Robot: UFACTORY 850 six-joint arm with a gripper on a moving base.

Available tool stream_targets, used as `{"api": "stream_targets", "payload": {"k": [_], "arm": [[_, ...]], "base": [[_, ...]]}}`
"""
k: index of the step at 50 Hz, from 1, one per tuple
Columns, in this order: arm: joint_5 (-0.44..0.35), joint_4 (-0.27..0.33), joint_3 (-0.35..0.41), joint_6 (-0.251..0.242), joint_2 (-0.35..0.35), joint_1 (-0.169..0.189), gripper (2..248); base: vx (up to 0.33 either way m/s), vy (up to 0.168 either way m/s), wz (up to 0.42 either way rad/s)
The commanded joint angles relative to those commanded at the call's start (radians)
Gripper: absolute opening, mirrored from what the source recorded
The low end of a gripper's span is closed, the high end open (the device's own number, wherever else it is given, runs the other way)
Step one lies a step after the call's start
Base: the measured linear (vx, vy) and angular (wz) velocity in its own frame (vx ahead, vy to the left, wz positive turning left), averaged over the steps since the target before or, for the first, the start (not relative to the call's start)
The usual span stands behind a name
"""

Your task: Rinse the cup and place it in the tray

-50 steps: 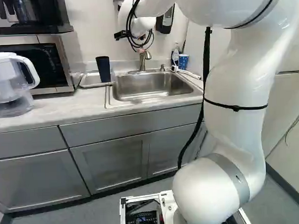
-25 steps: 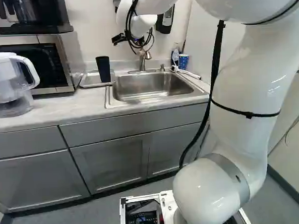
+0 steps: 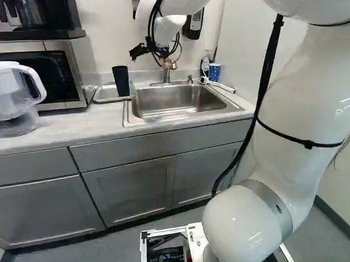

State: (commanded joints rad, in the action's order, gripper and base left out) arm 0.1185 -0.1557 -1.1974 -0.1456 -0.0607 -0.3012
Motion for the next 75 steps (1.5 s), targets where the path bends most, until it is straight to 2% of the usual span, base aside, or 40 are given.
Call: {"api": "stream_targets", "payload": {"k": [16,41,70,75], "arm": [[0.088,0.000,0.066,0.000,0.065,0.011,247],[0.227,0.000,0.178,0.000,0.180,0.068,247],[0.227,0.000,0.269,0.000,0.279,0.159,247],[0.227,0.000,0.269,0.000,0.280,0.162,247]], "base": [[0.000,0.000,0.000],[0.000,0.000,0.000],[0.000,0.000,0.000],[0.000,0.000,0.000]]}}
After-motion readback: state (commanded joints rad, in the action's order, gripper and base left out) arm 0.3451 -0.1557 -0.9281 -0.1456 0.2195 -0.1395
